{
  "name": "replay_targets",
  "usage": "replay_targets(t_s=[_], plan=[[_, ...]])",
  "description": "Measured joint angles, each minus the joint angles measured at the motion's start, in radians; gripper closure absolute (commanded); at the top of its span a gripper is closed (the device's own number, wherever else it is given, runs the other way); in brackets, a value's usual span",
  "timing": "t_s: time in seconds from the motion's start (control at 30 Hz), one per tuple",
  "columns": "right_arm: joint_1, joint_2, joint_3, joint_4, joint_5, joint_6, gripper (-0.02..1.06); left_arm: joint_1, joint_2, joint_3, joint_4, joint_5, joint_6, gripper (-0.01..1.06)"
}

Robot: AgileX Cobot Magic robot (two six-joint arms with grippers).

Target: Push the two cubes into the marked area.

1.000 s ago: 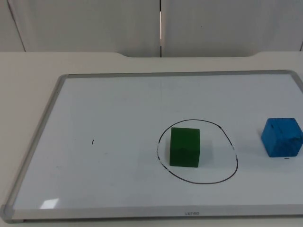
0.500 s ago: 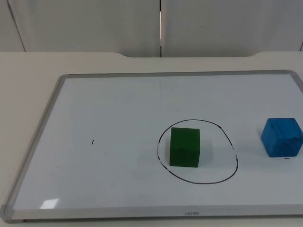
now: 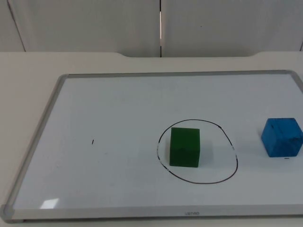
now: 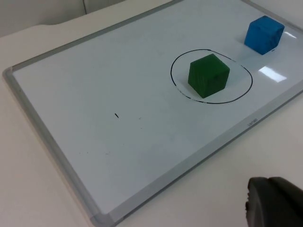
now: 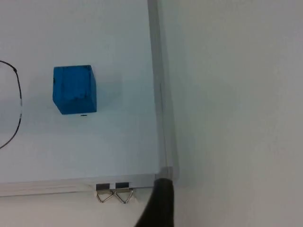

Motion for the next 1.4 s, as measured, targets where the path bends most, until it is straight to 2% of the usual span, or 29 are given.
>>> replay_targets(t_s=[0.1,0.13,0.27,0.37,0.5,0.53,0.7,0.73,0.87,0.93,0.97,1.1,1.13,1.23,1.4], plan=[[0.0,0.202,-0.046,0.0,-0.059,0.004,0.32,0.0,0.0,0.0,0.0,0.0,0.0,1.05],[0.0,0.202,-0.046,0.0,-0.059,0.004,0.32,0.0,0.0,0.0,0.0,0.0,0.0,1.05],[0.0,0.453,-0.09,0.0,-0.165,0.004,0.32,0.0,0.0,0.0,0.0,0.0,0.0,1.05],[0.0,0.554,-0.097,0.0,-0.224,0.004,0.34,0.0,0.0,0.0,0.0,0.0,0.0,1.05],[0.0,0.737,-0.097,0.0,-0.327,0.004,0.4,0.0,0.0,0.0,0.0,0.0,0.0,1.05],[0.0,0.737,-0.097,0.0,-0.327,0.004,0.42,0.0,0.0,0.0,0.0,0.0,0.0,1.05],[0.0,0.92,-0.097,0.0,-0.465,0.016,0.42,0.0,0.0,0.0,0.0,0.0,-0.001,1.05],[0.0,0.92,-0.097,0.0,-0.465,0.016,0.42,0.0,0.0,0.0,0.0,0.0,-0.001,1.05],[0.0,1.015,-0.097,0.004,-0.592,0.049,0.44,0.0,0.0,0.0,0.0,0.0,-0.001,1.05],[0.0,1.035,-0.097,0.009,-0.613,0.052,0.52,0.0,0.0,0.0,0.0,0.0,-0.001,1.05],[0.0,1.051,-0.097,0.011,-0.637,0.052,0.52,0.0,0.0,0.0,0.002,0.0,-0.001,1.05],[0.0,1.095,-0.097,0.017,-0.705,0.055,0.83,0.0,0.0,0.0,0.002,0.0,-0.001,1.05],[0.0,1.105,-0.097,0.017,-0.725,0.055,0.83,0.0,0.0,0.0,0.002,0.0,-0.001,1.05],[0.0,1.122,-0.097,0.019,-0.782,0.057,1.03,0.0,0.0,0.0,0.002,0.0,-0.001,1.05],[0.0,1.137,-0.097,0.036,-0.851,0.061,1.05,0.0,0.0,0.0,0.002,0.0,-0.001,1.05]])
